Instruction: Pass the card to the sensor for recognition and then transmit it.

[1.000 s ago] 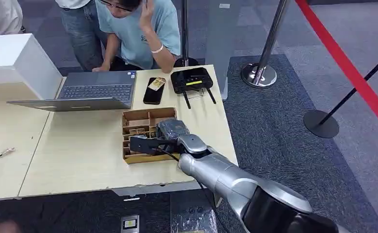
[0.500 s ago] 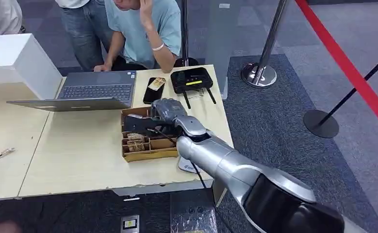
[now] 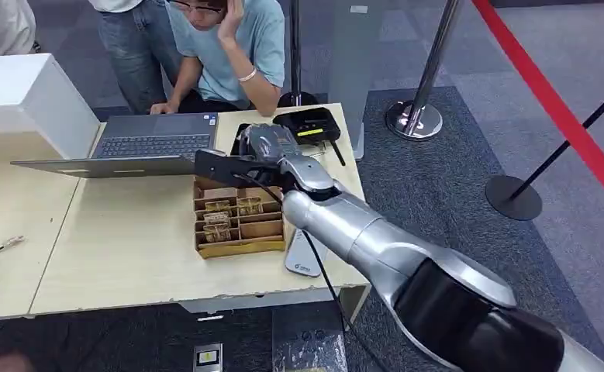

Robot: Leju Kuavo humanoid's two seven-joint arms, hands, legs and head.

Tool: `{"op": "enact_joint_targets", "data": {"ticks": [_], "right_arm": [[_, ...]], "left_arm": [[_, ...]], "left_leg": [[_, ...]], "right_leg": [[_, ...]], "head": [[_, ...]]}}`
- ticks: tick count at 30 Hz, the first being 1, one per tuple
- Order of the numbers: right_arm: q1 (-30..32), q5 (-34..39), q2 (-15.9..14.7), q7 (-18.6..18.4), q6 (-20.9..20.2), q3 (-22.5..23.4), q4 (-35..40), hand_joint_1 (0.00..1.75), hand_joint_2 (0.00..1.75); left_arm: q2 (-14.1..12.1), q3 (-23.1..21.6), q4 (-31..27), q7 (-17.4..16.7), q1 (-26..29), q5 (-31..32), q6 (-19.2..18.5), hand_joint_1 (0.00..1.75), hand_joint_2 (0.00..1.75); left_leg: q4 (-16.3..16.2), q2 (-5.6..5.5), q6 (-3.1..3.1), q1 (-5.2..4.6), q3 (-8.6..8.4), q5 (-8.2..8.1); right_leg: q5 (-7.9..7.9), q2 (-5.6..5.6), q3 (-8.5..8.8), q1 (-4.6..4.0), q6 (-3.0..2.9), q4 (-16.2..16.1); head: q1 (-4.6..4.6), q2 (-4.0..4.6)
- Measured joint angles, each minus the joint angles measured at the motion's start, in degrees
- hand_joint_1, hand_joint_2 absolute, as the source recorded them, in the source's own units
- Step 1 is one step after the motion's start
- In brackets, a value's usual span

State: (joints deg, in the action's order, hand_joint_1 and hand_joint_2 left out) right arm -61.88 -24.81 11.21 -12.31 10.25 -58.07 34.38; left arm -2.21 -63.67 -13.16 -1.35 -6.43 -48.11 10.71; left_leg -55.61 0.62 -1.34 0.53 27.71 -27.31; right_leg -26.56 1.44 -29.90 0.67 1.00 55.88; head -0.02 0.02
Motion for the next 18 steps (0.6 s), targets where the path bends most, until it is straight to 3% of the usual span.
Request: {"op": "enact_joint_targets", "data": {"ticks": [18], "right_arm": [[-4.9,0.5,-0.5,-0.9,2.7,0.2,-1.9,1.75,1.75]], "left_arm": [[0.0,0.0,0.0,0.3,0.0,0.9,0.0,0.0,1.75]], "left_leg": [[0.0,0.0,0.0,0.0,0.0,0.0]], "right_leg": [[0.0,0.0,0.0,0.0,0.0,0.0]], "head": [[0.0,0.0]]}}
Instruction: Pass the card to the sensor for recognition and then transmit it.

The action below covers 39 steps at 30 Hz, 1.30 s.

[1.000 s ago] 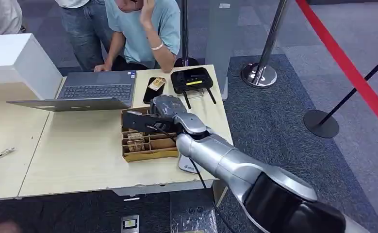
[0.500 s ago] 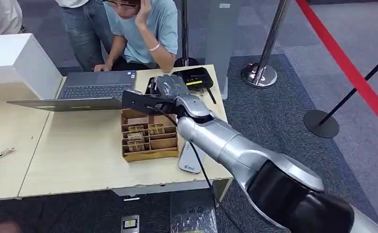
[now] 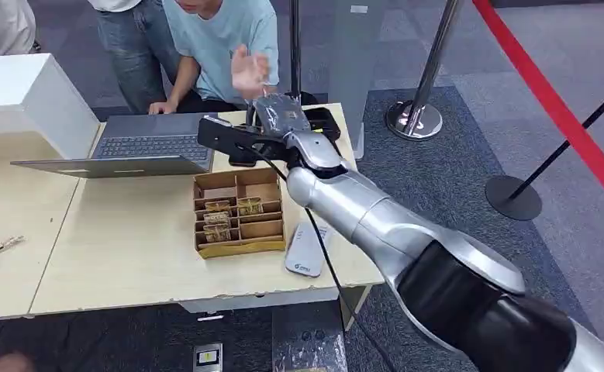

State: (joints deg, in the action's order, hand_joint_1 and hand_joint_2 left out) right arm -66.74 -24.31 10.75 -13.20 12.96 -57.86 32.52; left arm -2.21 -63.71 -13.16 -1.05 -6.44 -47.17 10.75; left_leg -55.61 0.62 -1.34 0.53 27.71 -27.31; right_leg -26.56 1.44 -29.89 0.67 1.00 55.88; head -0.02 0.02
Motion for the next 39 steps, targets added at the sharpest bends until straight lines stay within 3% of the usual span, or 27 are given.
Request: {"op": "enact_joint_targets", "data": {"ticks": [28,29,30,31,32,34,39], "right_arm": [[-3.9,-3.0,0.2,-1.7,-0.3,-0.3,-4.0,1.75,1.75],[-3.8,-3.0,0.2,-1.7,-0.3,-0.3,-4.1,1.12,1.75],[-3.6,-3.0,0.2,-1.7,-0.2,-0.3,-4.2,1.12,1.75],[-3.4,-3.0,0.2,-1.7,-0.1,-0.3,-4.3,0.58,1.75],[-3.1,-3.1,0.1,-1.7,0.0,-0.3,-4.3,0.16,1.75],[-2.7,-3.3,-0.1,-1.7,0.0,-0.3,-4.4,0.0,1.75],[-2.0,-3.9,-0.5,-2.2,0.0,-0.3,-4.5,0.0,1.75]], "left_arm": [[0.0,0.0,0.0,0.4,0.0,-0.2,0.0,0.0,1.75],[0.0,0.0,0.0,0.4,0.0,-0.2,0.0,0.0,1.75],[0.0,0.0,0.0,0.5,0.0,-0.3,0.0,0.0,1.75],[0.0,0.0,0.0,0.5,0.0,-0.4,0.0,0.0,1.75],[0.1,0.0,0.0,0.5,0.0,-0.4,0.0,0.0,1.75],[0.1,0.0,0.0,0.4,0.0,-0.4,0.0,0.0,1.75],[0.2,0.0,0.0,-0.1,0.0,-0.5,-0.2,0.0,1.75]], "left_leg": [[0.0,0.0,0.0,0.0,0.01,0.0],[0.0,0.0,0.0,0.0,0.0,0.0],[0.0,0.0,0.0,0.0,0.0,0.0],[0.0,0.0,0.0,0.0,0.0,0.0],[0.0,0.0,0.0,0.0,0.0,0.0],[0.0,0.0,0.0,0.0,0.0,0.0],[0.0,0.0,0.0,0.0,0.01,0.0]], "right_leg": [[0.0,0.0,0.0,0.0,0.0,0.0],[0.0,0.0,0.0,0.0,0.0,0.0],[0.0,0.0,0.0,0.0,0.0,0.0],[0.0,0.0,0.0,0.0,0.0,0.0],[0.0,0.0,-0.01,0.0,0.0,0.0],[0.0,0.0,0.0,0.0,0.0,0.0],[0.0,0.0,0.0,0.0,0.0,0.0]], "head": [[0.0,0.0],[0.0,0.0],[0.0,0.0],[0.0,0.0],[0.0,0.0],[0.0,0.0],[0.0,0.0]]}}
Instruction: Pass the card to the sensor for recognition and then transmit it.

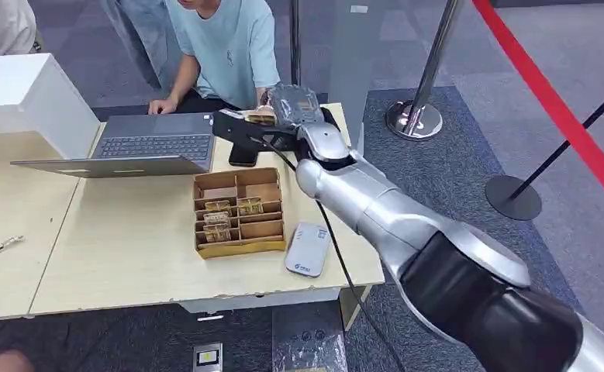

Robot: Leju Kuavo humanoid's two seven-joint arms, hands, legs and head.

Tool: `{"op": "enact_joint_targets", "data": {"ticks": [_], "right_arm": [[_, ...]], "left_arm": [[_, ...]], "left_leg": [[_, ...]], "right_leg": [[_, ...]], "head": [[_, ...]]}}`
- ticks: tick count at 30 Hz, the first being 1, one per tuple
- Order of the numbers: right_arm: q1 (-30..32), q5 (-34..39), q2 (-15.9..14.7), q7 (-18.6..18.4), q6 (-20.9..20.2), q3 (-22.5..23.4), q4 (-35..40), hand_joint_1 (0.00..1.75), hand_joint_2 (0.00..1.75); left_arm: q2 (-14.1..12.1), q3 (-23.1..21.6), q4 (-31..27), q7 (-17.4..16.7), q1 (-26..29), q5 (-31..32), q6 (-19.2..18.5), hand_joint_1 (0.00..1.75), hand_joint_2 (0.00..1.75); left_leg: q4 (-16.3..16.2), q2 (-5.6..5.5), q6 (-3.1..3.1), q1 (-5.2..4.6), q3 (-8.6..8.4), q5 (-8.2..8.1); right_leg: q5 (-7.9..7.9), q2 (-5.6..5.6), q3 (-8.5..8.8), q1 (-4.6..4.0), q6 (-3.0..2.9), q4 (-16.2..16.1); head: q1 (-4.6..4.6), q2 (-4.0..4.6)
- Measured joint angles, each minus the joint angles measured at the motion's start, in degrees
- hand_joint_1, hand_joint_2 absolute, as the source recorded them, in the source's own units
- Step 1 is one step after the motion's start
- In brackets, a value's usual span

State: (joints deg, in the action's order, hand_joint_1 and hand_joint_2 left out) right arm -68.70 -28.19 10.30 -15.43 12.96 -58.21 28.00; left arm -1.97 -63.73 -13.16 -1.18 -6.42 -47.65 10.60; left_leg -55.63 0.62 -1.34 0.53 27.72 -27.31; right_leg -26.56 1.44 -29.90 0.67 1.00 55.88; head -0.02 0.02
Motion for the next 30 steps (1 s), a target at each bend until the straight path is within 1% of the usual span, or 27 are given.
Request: {"op": "enact_joint_targets", "data": {"ticks": [8,12,16,19,22,25,26,30], "right_arm": [[0.3,-2.2,-0.4,-0.6,-0.3,-0.4,0.2,0.0,1.75],[0.8,-3.9,-1.6,-2.0,-1.2,-0.7,1.5,0.0,1.75],[1.5,-5.6,-5.0,-4.4,-2.6,-0.9,5.0,0.0,1.75],[2.8,-6.1,-8.7,-6.9,-3.5,-0.5,9.2,0.0,1.75],[5.6,-7.5,-12.7,-8.7,-4.7,0.5,14.7,0.0,1.75],[8.3,-8.7,-15.4,-9.5,-5.4,1.3,18.8,0.0,1.75],[8.9,-9.0,-16.0,-9.5,-5.3,1.6,19.8,0.0,1.75],[9.0,-9.0,-16.2,-9.6,-5.3,1.7,20.0,0.0,1.75]], "left_arm": [[0.3,0.0,0.0,0.6,0.0,-0.1,-0.1,0.0,1.75],[0.4,0.0,0.0,1.2,0.0,0.0,0.1,0.0,1.75],[0.5,0.0,0.0,1.4,0.1,0.3,0.7,0.0,1.75],[0.5,-0.3,0.0,1.4,0.2,1.0,0.7,0.0,1.75],[0.7,-0.9,0.0,1.2,0.1,2.1,0.4,0.0,1.75],[0.7,-1.3,0.0,1.2,0.1,2.7,0.3,0.0,1.75],[0.7,-1.3,0.0,1.5,0.1,2.9,0.6,0.0,1.75],[0.7,-1.3,0.0,1.7,0.1,2.9,0.6,0.0,1.75]], "left_leg": [[0.0,0.0,0.0,0.0,-0.01,0.0],[0.0,0.0,0.0,0.0,-0.01,0.0],[-0.1,0.0,0.01,0.0,0.0,0.0],[-0.1,-0.01,0.02,-0.01,0.02,-0.02],[-0.2,-0.01,0.03,-0.02,0.01,-0.03],[-0.2,0.01,0.04,-0.02,0.04,-0.04],[-0.2,0.01,0.04,-0.02,0.04,-0.04],[-0.2,0.01,0.04,-0.02,0.04,-0.04]], "right_leg": [[0.0,0.0,0.0,0.0,0.0,0.0],[0.0,0.0,0.0,0.0,0.0,0.0],[0.0,0.0,0.01,0.0,0.0,0.0],[0.02,0.0,0.01,0.0,0.03,0.0],[0.02,0.01,0.04,0.01,0.04,0.0],[0.05,-0.01,0.01,0.02,0.06,0.0],[0.05,-0.01,0.01,0.01,0.06,0.0],[0.05,-0.01,0.01,0.01,0.06,0.0]], "head": [[0.0,0.0],[0.0,0.0],[0.0,0.0],[0.0,0.0],[0.04,0.0],[0.0,0.0],[0.0,0.0],[0.0,0.0]]}}
